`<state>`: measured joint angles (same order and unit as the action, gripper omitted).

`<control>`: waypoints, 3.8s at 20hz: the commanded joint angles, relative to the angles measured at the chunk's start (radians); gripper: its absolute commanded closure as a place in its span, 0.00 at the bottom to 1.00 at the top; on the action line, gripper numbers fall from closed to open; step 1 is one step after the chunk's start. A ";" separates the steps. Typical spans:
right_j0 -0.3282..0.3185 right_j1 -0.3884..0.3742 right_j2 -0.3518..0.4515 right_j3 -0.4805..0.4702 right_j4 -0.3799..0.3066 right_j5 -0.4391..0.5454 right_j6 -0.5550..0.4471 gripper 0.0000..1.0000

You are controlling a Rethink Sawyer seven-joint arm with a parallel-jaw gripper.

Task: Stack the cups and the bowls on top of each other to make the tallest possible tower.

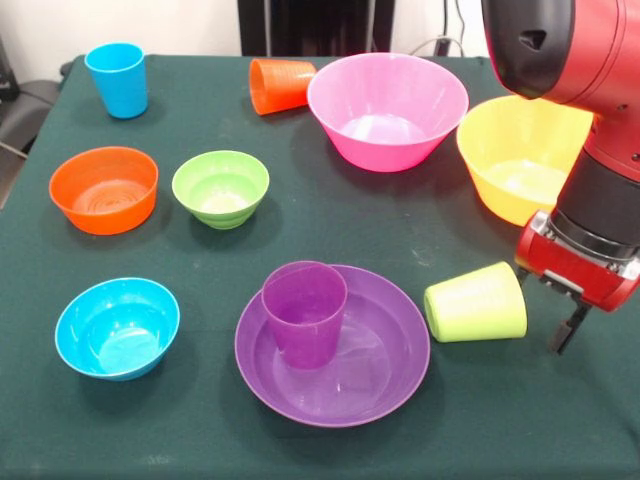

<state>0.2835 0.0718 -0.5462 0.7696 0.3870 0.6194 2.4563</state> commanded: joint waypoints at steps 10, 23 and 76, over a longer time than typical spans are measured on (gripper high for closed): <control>-0.009 -0.089 0.088 0.127 -0.025 0.017 0.083 0.00; -0.030 -0.203 0.113 0.193 -0.040 0.086 0.010 0.00; -0.387 -0.520 0.478 0.553 -0.481 -0.117 -0.317 0.00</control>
<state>-0.0785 -0.4762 -0.2587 1.2219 0.0191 0.5793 2.3777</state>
